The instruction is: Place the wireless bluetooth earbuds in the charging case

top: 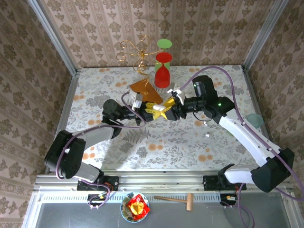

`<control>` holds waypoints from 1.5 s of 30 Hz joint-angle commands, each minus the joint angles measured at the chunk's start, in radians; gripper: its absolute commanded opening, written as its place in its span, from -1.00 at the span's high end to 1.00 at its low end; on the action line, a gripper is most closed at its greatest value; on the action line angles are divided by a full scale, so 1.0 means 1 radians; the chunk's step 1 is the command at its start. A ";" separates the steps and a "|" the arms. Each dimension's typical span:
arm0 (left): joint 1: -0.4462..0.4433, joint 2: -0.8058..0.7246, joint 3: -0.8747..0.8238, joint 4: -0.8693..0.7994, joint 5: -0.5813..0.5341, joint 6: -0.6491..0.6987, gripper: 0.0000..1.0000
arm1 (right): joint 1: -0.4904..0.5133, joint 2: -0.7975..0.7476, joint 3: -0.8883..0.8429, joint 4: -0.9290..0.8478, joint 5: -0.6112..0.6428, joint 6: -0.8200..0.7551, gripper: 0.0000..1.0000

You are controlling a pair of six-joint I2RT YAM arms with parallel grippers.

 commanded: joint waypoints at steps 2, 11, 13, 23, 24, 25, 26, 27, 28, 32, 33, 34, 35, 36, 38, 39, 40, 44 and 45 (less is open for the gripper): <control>-0.001 -0.028 0.001 0.043 0.014 0.075 1.00 | -0.028 -0.030 -0.017 0.083 0.051 0.100 0.01; -0.002 -0.063 -0.060 0.032 -0.040 0.251 1.00 | -0.061 -0.023 -0.010 0.113 0.105 0.179 -0.07; -0.003 -0.064 -0.068 0.029 -0.055 0.294 1.00 | -0.060 -0.030 -0.020 0.130 0.093 0.190 -0.14; -0.010 -0.078 -0.153 -0.011 -0.203 0.617 1.00 | -0.153 -0.123 -0.186 0.327 0.271 0.422 -0.57; -0.010 -0.081 -0.159 -0.029 -0.224 0.648 1.00 | -0.181 -0.130 -0.213 0.342 0.320 0.467 -0.59; -0.010 -0.082 -0.163 -0.044 -0.238 0.670 1.00 | -0.208 -0.135 -0.238 0.342 0.367 0.505 -0.59; -0.010 -0.083 -0.167 -0.056 -0.246 0.693 1.00 | -0.231 -0.137 -0.259 0.335 0.412 0.534 -0.59; -0.010 -0.083 -0.172 -0.059 -0.259 0.711 1.00 | -0.255 -0.137 -0.277 0.313 0.466 0.565 -0.58; -0.011 -0.082 -0.176 -0.058 -0.273 0.717 1.00 | -0.277 -0.132 -0.288 0.279 0.517 0.585 -0.58; -0.010 -0.078 -0.185 -0.059 -0.267 0.734 1.00 | -0.323 -0.052 -0.277 0.058 0.721 0.607 -0.55; -0.012 -0.077 -0.186 -0.061 -0.265 0.736 1.00 | -0.327 -0.022 -0.273 0.015 0.759 0.604 -0.56; -0.011 -0.074 -0.186 -0.069 -0.264 0.741 1.00 | -0.328 0.010 -0.267 -0.022 0.805 0.604 -0.56; -0.012 -0.074 -0.187 -0.081 -0.262 0.748 1.00 | -0.328 0.039 -0.261 -0.049 0.838 0.604 -0.55; -0.011 -0.073 -0.187 -0.091 -0.259 0.756 1.00 | -0.328 0.074 -0.252 -0.076 0.870 0.604 -0.53; -0.012 -0.076 -0.191 -0.104 -0.258 0.765 1.00 | -0.328 0.142 -0.246 -0.089 0.905 0.610 -0.50; -0.012 -0.075 -0.194 -0.105 -0.259 0.767 1.00 | -0.328 0.170 -0.244 -0.089 0.916 0.617 -0.46; -0.010 -0.077 -0.195 -0.108 -0.260 0.768 1.00 | -0.328 0.194 -0.238 -0.114 0.920 0.621 -0.43; -0.011 -0.087 -0.197 -0.133 -0.262 0.770 1.00 | -0.329 0.296 -0.210 -0.147 0.922 0.609 -0.37; -0.011 -0.090 -0.197 -0.145 -0.262 0.773 1.00 | -0.328 0.320 -0.203 -0.151 0.920 0.607 -0.35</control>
